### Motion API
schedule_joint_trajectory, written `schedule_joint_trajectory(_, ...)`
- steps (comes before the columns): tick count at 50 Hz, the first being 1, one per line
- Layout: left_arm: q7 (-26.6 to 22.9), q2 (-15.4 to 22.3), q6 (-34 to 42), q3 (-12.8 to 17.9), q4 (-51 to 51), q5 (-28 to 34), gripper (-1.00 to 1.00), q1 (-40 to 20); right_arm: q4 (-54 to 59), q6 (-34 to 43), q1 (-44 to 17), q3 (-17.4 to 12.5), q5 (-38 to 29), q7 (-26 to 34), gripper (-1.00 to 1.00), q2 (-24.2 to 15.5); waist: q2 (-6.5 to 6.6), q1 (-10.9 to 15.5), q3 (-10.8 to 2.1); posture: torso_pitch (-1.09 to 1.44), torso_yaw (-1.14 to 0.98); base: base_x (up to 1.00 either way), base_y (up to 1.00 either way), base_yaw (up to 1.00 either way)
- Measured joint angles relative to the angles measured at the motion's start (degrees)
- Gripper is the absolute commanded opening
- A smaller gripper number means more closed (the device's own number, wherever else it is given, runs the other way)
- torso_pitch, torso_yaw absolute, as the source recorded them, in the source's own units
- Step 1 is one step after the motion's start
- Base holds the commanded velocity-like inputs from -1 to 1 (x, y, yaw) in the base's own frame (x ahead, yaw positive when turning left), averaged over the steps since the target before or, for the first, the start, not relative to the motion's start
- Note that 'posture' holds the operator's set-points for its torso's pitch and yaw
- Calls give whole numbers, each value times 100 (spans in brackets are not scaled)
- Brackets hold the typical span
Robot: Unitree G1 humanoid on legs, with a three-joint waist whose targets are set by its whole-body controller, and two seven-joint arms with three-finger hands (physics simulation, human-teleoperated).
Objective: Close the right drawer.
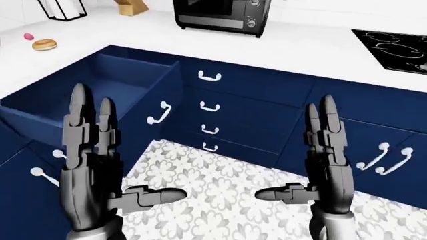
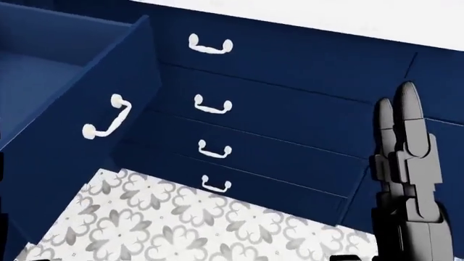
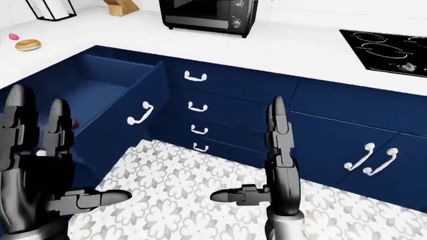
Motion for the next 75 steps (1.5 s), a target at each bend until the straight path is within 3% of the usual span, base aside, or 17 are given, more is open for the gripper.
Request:
schedule_joint_trajectory(5,-76,-34,-43,-88,177,-13,100,19,186,64,27,-126,11,-59,100,-35,182,-206,-23,0,0,0,0,-64)
schedule_joint_trajectory(8,-76,-28,-96,-46,190,-20,100,7,123,58,2,-95,19,-63,100,-29,405,-149,80,0,0,0,0,-32)
schedule_joint_trajectory(10,-88,-27,-147,-69,176,-22,100,-7,156,79,-87,-184,68,-79,100,-30,471,-164,122,0,0,0,0,0)
schedule_joint_trajectory(14,-77,-12,-177,-40,121,-26,100,-11,456,118,-303,-407,158,-124,100,-50,650,-256,-25,0,0,0,0,0)
schedule_joint_trajectory(18,-31,-8,-136,34,205,-20,100,31,528,211,-253,-342,131,-87,100,-24,398,-105,-27,0,0,0,0,0)
schedule_joint_trajectory(22,-16,-9,-40,18,191,-20,100,5,541,188,-327,-299,9,-94,100,-22,274,-17,-63,0,0,0,11,0)
schedule_joint_trajectory(30,-70,-5,-59,-74,59,-8,100,-30,632,135,-302,-302,-8,-147,100,-38,662,-49,-18,0,0,0,25,0)
schedule_joint_trajectory(35,-21,-1,-12,13,142,-2,100,4,755,92,-333,-135,-66,-101,100,-30,586,-18,-23,0,0,0,25,0)
schedule_joint_trajectory(44,-32,-4,-70,-3,86,1,100,19,757,67,-433,-114,-114,-137,100,-43,107,12,6,0,0,0,25,0)
schedule_joint_trajectory(46,-50,-39,-72,-70,133,0,100,10,798,59,-406,-163,-128,-155,100,-76,211,-54,47,0,0,0,25,0)
schedule_joint_trajectory(50,-81,-28,-2,-78,183,-1,100,33,950,127,-388,-215,-121,-190,100,-85,149,-97,-16,0,0,0,25,0)
schedule_joint_trajectory(54,-69,-29,-44,-67,58,-9,100,-9,830,72,-433,-202,-110,-197,100,-91,388,-87,37,0,0,0,26,0)
schedule_joint_trajectory(58,-66,-12,-54,-59,30,-12,100,-26,834,65,-457,-205,-90,-180,100,-85,802,-69,-22,0,0,0,26,0)
schedule_joint_trajectory(62,-14,-1,32,16,159,0,100,17,905,137,-366,-81,-90,-99,100,-44,636,6,23,0,0,0,27,0)
schedule_joint_trajectory(71,-33,-5,-97,-37,134,7,100,-2,867,87,-528,-180,-48,-120,100,-76,26,-46,12,0,0,0,26,0)
schedule_joint_trajectory(72,-44,-34,-110,-77,167,6,100,3,901,79,-521,-211,-49,-126,100,-99,109,-106,48,0,0,0,26,0)
schedule_joint_trajectory(75,-69,-25,-56,-106,256,5,100,36,1033,130,-444,-260,-43,-145,100,-95,73,-118,-8,0,0,0,27,0)
